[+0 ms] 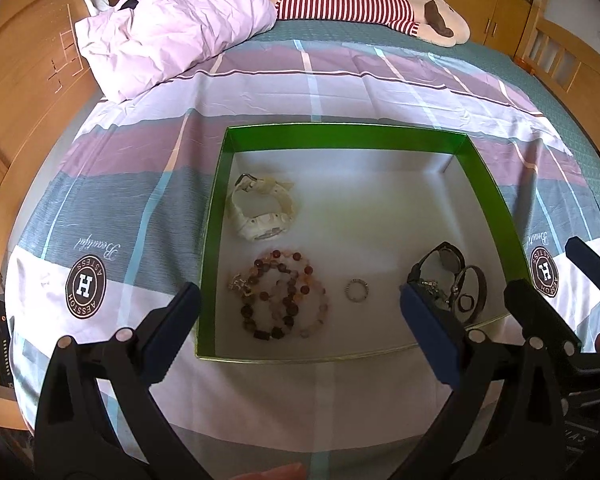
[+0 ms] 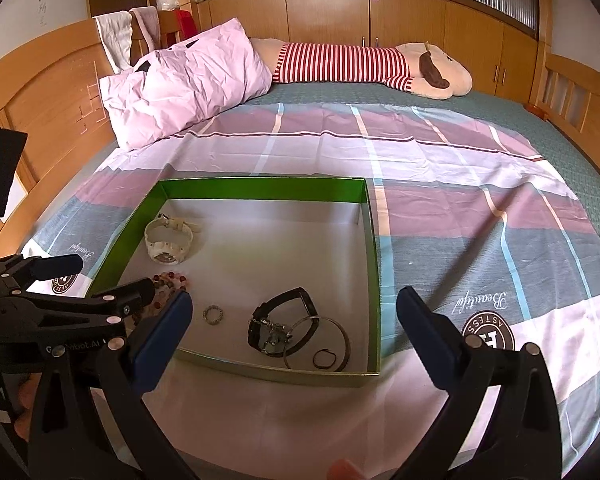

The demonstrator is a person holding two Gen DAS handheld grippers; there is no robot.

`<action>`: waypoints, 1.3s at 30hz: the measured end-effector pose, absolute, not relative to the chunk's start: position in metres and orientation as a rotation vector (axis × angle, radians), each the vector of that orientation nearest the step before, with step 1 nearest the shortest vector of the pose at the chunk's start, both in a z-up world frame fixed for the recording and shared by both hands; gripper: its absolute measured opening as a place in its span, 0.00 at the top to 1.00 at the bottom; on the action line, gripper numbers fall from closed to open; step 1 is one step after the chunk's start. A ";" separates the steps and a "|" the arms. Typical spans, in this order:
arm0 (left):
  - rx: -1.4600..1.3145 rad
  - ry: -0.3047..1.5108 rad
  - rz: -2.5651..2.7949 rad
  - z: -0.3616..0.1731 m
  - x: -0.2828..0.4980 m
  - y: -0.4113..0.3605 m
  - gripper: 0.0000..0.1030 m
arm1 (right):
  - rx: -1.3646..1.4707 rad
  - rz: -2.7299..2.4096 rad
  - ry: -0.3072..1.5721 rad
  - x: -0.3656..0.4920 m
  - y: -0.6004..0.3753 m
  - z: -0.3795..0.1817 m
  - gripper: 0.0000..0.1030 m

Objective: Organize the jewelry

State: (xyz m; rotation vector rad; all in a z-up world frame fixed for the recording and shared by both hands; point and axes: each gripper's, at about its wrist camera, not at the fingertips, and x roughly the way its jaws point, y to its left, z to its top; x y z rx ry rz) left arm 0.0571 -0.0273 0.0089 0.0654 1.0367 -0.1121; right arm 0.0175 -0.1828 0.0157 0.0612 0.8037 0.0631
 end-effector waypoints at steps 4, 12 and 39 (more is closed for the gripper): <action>0.061 1.039 -0.110 0.008 0.058 -0.027 0.02 | 0.055 0.064 0.804 0.017 -0.181 0.015 0.01; 0.059 1.047 -0.108 0.005 0.057 -0.026 0.02 | 0.045 0.066 0.809 0.017 -0.180 0.014 0.01; 0.070 1.045 -0.113 0.004 0.057 -0.027 0.02 | 0.044 0.066 0.808 0.017 -0.180 0.015 0.01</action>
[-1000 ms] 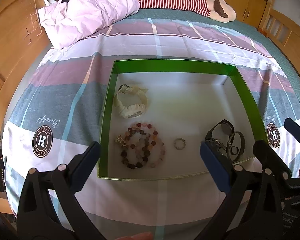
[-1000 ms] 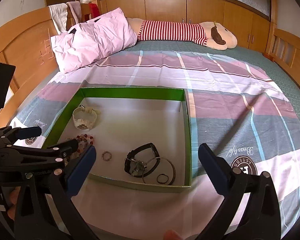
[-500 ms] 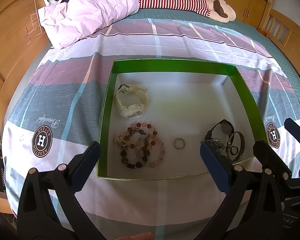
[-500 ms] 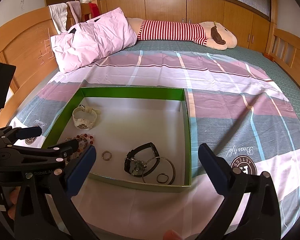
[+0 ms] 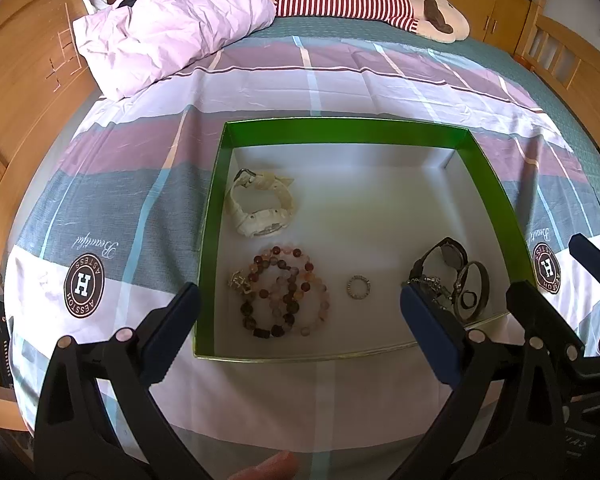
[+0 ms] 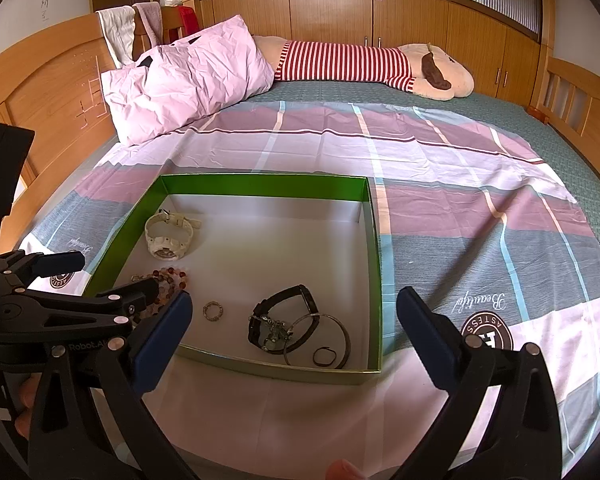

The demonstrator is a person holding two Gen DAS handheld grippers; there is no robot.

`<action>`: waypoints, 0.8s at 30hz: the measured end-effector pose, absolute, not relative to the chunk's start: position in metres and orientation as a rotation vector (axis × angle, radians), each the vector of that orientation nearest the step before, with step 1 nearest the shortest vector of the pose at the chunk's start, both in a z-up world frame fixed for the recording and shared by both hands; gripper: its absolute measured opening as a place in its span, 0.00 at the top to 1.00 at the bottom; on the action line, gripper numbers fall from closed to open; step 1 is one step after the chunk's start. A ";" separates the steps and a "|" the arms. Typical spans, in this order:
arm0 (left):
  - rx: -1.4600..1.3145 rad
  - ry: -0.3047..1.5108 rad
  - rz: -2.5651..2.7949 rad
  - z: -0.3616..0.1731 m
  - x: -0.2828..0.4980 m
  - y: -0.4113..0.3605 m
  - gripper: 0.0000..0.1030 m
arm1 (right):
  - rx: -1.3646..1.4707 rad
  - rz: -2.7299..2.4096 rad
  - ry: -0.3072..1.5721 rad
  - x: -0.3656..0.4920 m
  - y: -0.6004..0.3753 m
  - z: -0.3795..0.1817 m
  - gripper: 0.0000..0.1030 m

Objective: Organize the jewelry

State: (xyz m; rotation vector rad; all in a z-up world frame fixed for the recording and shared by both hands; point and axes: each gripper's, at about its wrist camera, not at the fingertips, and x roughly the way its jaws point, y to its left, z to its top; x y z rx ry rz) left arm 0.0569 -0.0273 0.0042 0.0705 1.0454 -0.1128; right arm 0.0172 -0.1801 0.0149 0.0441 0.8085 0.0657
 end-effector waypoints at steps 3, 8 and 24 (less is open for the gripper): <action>0.073 1.045 -0.111 0.004 0.057 -0.027 0.02 | 0.045 0.064 0.809 0.017 -0.180 0.015 0.01; 0.074 1.046 -0.111 0.004 0.057 -0.027 0.02 | 0.044 0.065 0.809 0.017 -0.180 0.015 0.01; 0.088 1.035 -0.094 0.004 0.055 -0.028 0.02 | 0.041 0.065 0.807 0.016 -0.179 0.015 0.01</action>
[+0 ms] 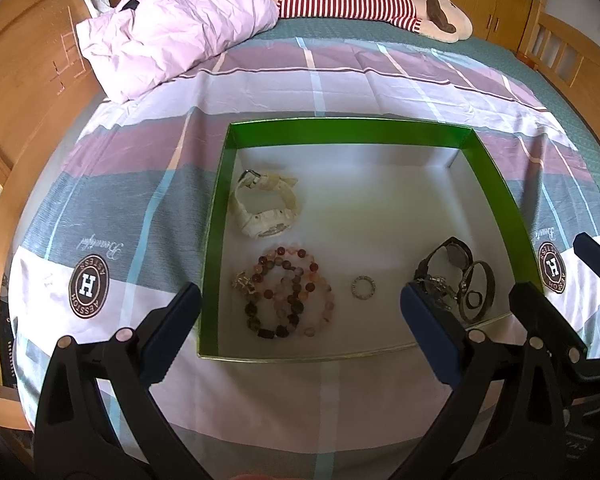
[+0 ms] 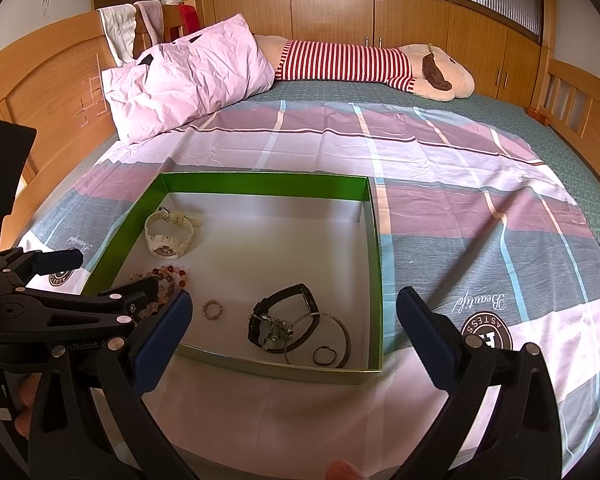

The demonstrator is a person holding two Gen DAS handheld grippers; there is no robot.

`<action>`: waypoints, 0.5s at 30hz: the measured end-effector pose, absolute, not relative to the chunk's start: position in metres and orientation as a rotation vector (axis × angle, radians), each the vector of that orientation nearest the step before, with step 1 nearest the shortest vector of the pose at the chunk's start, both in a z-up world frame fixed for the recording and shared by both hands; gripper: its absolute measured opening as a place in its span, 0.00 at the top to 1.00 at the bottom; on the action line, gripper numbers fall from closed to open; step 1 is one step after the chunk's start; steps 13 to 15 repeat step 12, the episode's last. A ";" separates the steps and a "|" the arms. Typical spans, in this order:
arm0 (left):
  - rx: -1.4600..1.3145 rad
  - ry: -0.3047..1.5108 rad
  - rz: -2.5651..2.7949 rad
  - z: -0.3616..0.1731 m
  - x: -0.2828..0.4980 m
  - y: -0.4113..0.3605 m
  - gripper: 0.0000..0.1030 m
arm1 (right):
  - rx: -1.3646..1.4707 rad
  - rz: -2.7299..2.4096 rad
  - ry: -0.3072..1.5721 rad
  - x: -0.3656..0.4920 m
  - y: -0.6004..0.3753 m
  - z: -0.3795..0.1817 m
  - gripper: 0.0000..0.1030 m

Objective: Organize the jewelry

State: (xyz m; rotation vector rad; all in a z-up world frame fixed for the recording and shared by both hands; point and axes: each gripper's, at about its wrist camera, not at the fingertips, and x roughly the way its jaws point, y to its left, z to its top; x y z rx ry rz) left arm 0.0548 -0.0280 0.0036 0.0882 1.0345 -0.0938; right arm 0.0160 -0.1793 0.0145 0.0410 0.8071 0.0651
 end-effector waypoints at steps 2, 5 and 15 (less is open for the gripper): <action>0.082 1.039 -0.098 0.003 0.056 -0.028 0.02 | 0.040 0.066 0.807 0.016 -0.180 0.014 0.01; 0.081 1.047 -0.097 0.002 0.056 -0.028 0.02 | 0.034 0.065 0.808 0.016 -0.180 0.013 0.01; 0.085 1.057 -0.095 0.000 0.058 -0.028 0.02 | 0.030 0.066 0.813 0.016 -0.179 0.013 0.01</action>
